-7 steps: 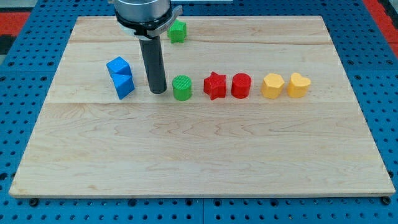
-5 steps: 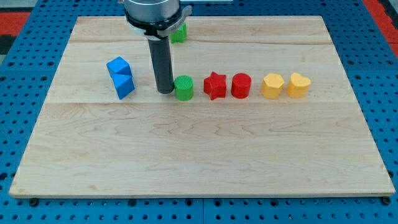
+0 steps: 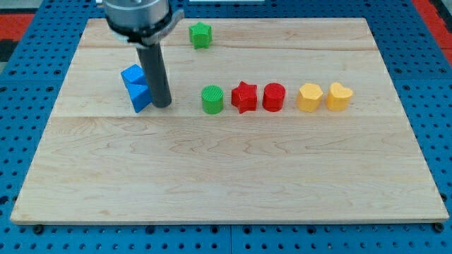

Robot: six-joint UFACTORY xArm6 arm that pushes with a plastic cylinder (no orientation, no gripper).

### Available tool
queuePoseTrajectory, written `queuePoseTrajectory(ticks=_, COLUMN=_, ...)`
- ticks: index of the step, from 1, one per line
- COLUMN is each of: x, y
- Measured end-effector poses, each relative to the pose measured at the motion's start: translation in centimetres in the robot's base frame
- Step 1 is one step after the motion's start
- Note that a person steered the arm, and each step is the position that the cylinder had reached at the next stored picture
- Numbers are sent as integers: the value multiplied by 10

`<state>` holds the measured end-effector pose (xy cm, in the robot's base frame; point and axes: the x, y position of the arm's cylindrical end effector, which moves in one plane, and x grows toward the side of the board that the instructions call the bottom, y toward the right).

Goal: Push green star to the right of blue triangle

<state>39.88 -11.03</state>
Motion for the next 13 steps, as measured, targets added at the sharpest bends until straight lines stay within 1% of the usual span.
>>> queuePoseTrajectory(ticks=1, x=-38, y=-3)
queuePoseTrajectory(ticks=2, x=-87, y=-17)
queuePoseTrajectory(ticks=3, x=-144, y=-21)
queuePoseTrajectory(ticks=4, x=-187, y=-17)
queuePoseTrajectory(ticks=5, x=-196, y=11)
queuePoseTrajectory(ticks=6, x=-193, y=36)
queuePoseTrajectory(ticks=7, x=-185, y=52)
queuePoseTrajectory(ticks=9, x=-144, y=58)
queuePoseTrajectory(ticks=10, x=-138, y=73)
queuePoseTrajectory(ticks=11, x=-138, y=125)
queuePoseTrajectory(ticks=12, x=-129, y=138)
queuePoseTrajectory(ticks=13, x=-122, y=108)
